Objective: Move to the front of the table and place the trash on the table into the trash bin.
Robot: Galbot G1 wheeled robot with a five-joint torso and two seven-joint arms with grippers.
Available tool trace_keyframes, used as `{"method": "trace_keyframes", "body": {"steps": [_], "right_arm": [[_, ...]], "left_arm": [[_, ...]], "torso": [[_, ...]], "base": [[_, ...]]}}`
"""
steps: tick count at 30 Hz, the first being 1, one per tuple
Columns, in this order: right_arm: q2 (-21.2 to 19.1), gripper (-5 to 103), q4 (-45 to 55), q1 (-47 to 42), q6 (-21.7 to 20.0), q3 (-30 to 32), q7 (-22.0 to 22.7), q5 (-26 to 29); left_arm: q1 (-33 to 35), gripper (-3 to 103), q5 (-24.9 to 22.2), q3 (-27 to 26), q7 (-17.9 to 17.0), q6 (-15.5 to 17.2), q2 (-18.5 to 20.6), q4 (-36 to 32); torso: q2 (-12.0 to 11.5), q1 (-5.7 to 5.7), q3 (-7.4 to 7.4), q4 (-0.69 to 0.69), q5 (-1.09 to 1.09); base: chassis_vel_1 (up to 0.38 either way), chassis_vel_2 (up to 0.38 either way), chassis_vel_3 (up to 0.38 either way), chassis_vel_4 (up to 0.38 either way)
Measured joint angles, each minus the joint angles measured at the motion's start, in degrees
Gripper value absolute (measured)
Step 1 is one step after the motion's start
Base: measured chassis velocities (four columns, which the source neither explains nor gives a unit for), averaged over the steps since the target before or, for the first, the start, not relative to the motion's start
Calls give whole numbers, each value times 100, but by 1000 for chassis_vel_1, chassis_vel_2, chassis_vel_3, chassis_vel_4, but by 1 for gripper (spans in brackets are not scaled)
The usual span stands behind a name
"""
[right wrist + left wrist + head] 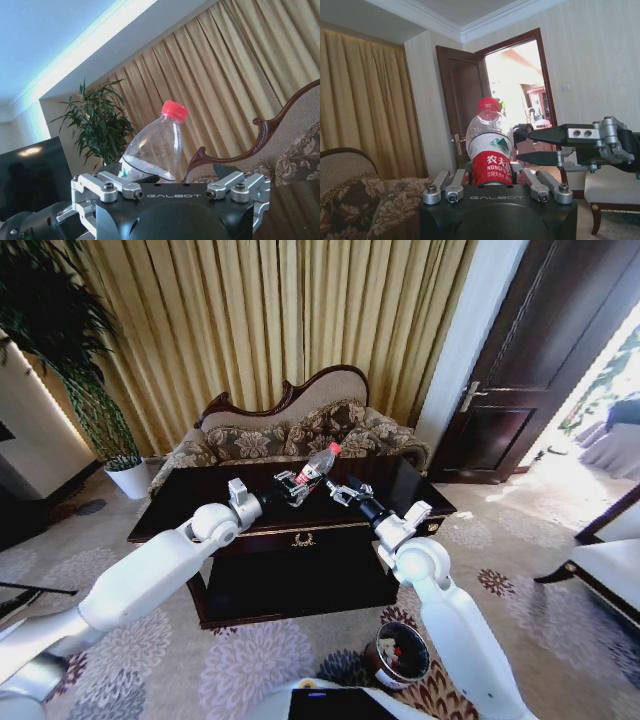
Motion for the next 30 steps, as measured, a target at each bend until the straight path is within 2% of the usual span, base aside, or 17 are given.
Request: {"method": "trace_keyframes", "body": {"steps": [18, 30], "right_arm": [[10, 100, -33, 132, -14, -120, 45, 1], [15, 100, -65, 118, -18, -253, 34, -19]], "left_arm": [[44, 36, 13, 11, 14, 2, 92, -110], [-19, 36, 15, 146, 27, 7, 15, -89]], "torso": [[0, 0, 0, 0, 0], [0, 0, 0, 0, 0]], "base": [[0, 0, 0, 0], [0, 0, 0, 0]]}}
